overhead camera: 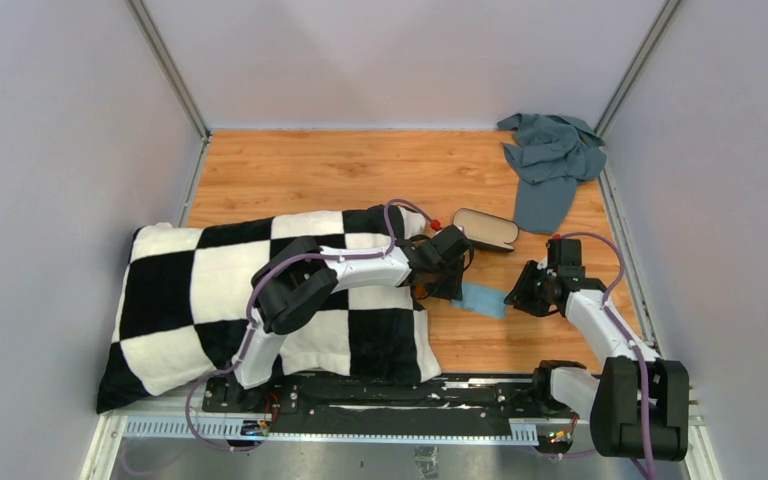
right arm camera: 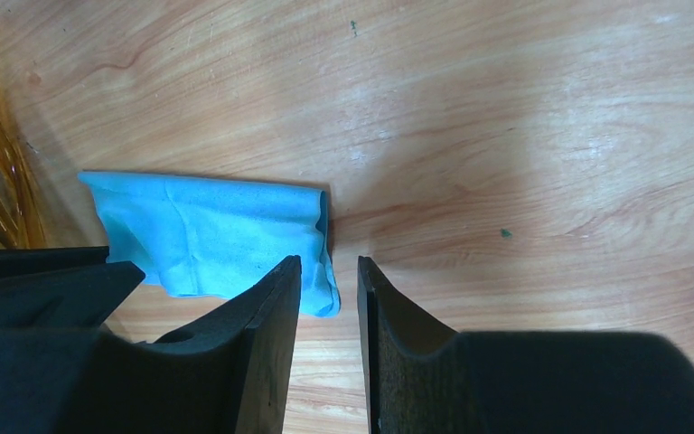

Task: Organize the sunglasses
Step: Adjust the glasses cleaning cloth at the center of the board, then pick up the glasses cleaning cloth from the center of the board.

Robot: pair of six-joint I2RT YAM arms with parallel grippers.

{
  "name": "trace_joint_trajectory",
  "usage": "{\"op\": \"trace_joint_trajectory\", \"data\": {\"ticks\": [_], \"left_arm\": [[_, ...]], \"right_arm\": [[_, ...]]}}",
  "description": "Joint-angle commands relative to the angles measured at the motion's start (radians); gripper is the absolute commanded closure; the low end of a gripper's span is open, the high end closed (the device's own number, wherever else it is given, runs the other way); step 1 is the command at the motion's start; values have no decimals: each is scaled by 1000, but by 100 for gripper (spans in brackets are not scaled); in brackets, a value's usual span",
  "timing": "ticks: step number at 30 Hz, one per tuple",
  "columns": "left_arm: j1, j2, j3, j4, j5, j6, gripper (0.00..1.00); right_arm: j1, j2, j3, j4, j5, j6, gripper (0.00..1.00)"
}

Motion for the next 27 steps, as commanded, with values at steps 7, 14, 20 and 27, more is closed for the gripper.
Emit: {"op": "trace_joint_trajectory", "data": {"ticks": [7,14,20,27], "left_arm": [[-4,49,22,-25,-18,-4,66],[-3,25,14,-52,-92,8,62],[-4,37,28,-47,-96,13,62],[-4,51,36,-53,-80,18,70]], "right_arm": [[12,47,0,4,-53,-41,66],[11,63,-6,20,-66,-43,67],[12,62,-8,20,-67,-41,67],[12,58,-8,14,-68,-41,68]]}}
